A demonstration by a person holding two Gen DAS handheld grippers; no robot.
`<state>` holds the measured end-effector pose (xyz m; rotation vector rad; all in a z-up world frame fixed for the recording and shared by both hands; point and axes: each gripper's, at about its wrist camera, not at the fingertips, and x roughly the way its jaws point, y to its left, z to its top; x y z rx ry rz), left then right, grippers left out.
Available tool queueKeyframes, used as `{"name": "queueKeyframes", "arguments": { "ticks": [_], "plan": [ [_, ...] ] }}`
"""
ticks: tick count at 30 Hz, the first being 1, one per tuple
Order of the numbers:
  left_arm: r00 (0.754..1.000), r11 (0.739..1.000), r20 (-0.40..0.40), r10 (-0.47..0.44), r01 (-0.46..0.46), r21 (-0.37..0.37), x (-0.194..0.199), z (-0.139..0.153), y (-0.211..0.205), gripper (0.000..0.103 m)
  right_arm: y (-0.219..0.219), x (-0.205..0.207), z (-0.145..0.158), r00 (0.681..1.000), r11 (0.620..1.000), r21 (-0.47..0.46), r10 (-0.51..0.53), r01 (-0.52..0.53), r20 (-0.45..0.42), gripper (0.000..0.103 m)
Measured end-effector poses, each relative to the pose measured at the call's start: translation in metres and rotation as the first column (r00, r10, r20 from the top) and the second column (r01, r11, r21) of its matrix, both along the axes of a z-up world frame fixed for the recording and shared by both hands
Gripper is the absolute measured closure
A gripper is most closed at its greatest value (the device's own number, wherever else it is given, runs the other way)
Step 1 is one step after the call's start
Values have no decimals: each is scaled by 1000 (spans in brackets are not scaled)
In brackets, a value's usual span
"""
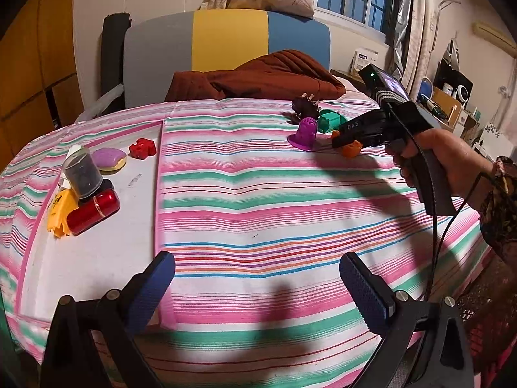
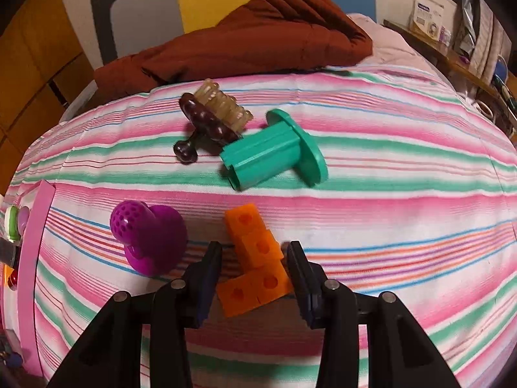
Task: Organize rigid objects
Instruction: 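Move the right gripper to the orange block stack and grasp it, then grasp the purple suction cup with the left gripper while the right gripper holds the orange blocks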
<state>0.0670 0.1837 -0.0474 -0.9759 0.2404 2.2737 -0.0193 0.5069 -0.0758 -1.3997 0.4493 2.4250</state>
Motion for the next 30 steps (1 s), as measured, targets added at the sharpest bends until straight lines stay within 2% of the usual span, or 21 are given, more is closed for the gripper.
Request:
{"name": "queueKeyframes", "arguments": {
  "ticks": [3, 4, 6, 8, 11, 16, 20, 22, 25, 30],
  "plan": [
    [1000, 1000, 9, -4, 4, -4, -2, -1, 6, 1, 2, 6, 1, 999, 999, -24, -31, 32, 28, 62],
    [1000, 1000, 10, -7, 7, -4, -3, -1, 9, 1, 3, 9, 1, 999, 999, -27, -41, 42, 36, 67],
    [1000, 1000, 7, -14, 14, -7, -5, 0, 15, 1, 8, 13, 1, 998, 997, -52, -56, 58, 41, 68],
    [1000, 1000, 4, -19, 19, -8, -10, 2, 25, 1, 15, 19, 2, 995, 992, -89, -90, 93, 45, 75],
    [1000, 1000, 7, -18, 18, 1, -23, 7, 43, 1, 24, 27, 2, 990, 984, -119, -127, 132, 56, 76],
    [999, 1000, -21, -27, 27, -15, -52, 13, 90, 0, 31, 37, 4, 983, 978, -108, -170, 178, 74, 76],
    [1000, 999, -23, -1, 0, -48, -81, 8, 128, 0, 31, 39, 3, 982, 976, -119, -173, 182, 78, 76],
    [999, 999, -36, -16, 14, -50, -93, 6, 145, 0, 33, 39, 2, 981, 974, -133, -177, 186, 77, 76],
    [998, 995, -56, -25, 19, -96, -107, -1, 172, 0, 38, 39, 2, 980, 968, -159, -183, 193, 75, 76],
    [997, 994, -72, -30, 22, -111, -125, -9, 197, 1, 42, 45, 1, 975, 953, -208, -210, 220, 70, 76]
  ]
}}
